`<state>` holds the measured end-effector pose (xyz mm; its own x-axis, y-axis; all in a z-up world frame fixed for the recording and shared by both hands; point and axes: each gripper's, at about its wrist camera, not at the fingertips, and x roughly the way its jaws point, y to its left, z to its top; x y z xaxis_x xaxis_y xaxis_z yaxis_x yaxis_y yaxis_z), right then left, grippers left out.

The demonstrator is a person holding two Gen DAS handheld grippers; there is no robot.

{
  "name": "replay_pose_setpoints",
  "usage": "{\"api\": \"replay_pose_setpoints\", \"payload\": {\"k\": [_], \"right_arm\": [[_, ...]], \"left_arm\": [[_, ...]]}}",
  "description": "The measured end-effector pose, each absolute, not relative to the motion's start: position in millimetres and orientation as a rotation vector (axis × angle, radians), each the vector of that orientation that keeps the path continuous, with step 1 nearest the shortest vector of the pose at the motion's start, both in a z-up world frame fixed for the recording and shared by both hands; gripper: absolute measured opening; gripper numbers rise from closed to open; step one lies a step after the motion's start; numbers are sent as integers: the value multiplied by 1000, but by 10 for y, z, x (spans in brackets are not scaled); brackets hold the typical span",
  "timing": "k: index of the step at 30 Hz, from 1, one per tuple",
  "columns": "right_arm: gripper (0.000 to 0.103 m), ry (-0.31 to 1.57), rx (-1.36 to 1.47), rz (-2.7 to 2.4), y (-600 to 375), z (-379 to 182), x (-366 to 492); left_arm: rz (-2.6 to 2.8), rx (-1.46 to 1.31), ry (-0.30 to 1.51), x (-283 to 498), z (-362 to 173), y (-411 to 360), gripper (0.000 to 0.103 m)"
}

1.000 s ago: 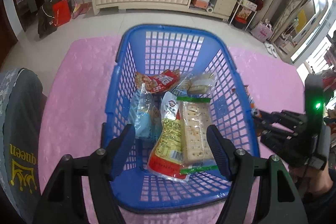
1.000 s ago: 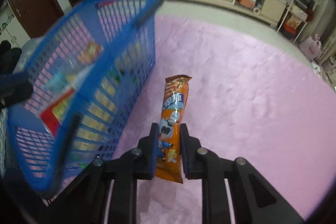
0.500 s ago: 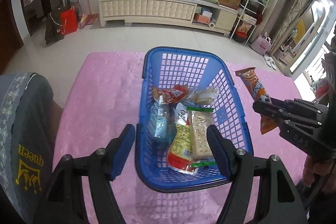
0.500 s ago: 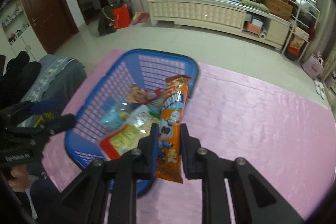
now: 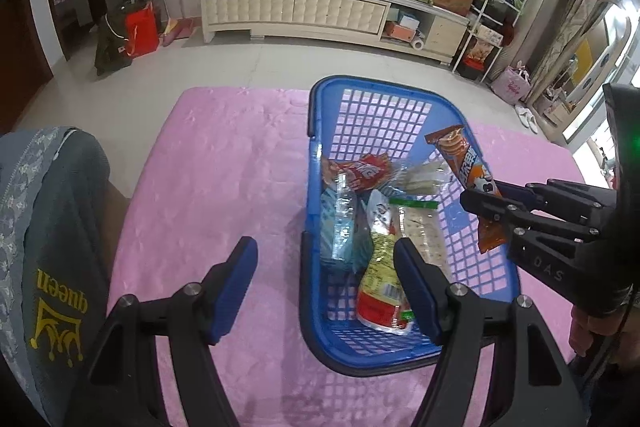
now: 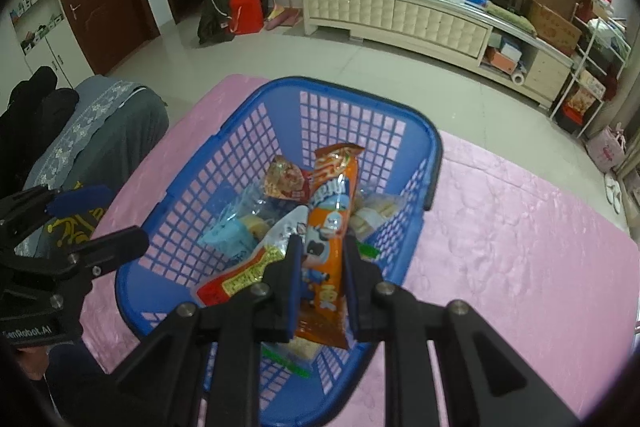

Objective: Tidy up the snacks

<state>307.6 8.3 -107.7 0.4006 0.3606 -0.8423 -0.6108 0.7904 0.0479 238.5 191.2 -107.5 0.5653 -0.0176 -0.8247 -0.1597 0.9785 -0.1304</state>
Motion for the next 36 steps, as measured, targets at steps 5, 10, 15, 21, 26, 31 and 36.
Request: {"api": "replay_pose_setpoints", "payload": {"k": [5,10,15,21,26,31,36], "right_arm": [[34,996,-286,611,113,-1155,3110],[72,924,-269,620,32,-1037,2983],[73,853,-230,645,-191,-845,2670],[73,803,-197,635,-560,-597,2223],[73,714,-191,632,-878,-306,1745],[79,622,-145,610,-1202,-51,1310],[85,517,-106,614,-1481,148,916]], "left_arm": [[98,-209,971,2356,-1107,1932,68],[124,-165,934,2224,-993,1816,68],[140,-147,863,1955,-801,1673,68],[140,-147,726,1411,-434,1425,68],[154,-131,614,950,-156,1153,68],[124,-133,536,583,-37,871,68],[136,-21,436,191,38,485,72]]}}
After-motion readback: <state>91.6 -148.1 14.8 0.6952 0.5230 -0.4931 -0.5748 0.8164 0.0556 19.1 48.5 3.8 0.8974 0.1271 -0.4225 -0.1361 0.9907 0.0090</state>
